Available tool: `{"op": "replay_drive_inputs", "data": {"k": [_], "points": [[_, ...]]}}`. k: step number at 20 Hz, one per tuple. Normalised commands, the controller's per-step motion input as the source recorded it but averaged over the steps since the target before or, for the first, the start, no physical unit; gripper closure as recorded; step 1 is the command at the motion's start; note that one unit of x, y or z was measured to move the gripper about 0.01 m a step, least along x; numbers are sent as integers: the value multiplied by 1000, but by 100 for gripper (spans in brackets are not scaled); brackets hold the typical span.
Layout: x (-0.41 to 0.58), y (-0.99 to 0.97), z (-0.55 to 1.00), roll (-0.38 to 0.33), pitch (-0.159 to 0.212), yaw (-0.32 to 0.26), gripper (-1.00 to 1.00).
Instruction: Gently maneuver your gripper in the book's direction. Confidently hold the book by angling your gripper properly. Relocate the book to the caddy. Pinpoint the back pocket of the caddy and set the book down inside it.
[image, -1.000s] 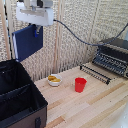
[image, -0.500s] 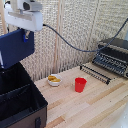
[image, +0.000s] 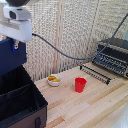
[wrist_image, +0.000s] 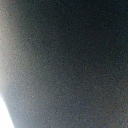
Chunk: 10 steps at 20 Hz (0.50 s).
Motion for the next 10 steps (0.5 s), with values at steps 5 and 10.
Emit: {"op": "replay_drive_inputs", "data": {"k": [5,10], "points": [[433,527,127,-21,37,-106,100],[562,74,79,-12,83,-156,100]]}}
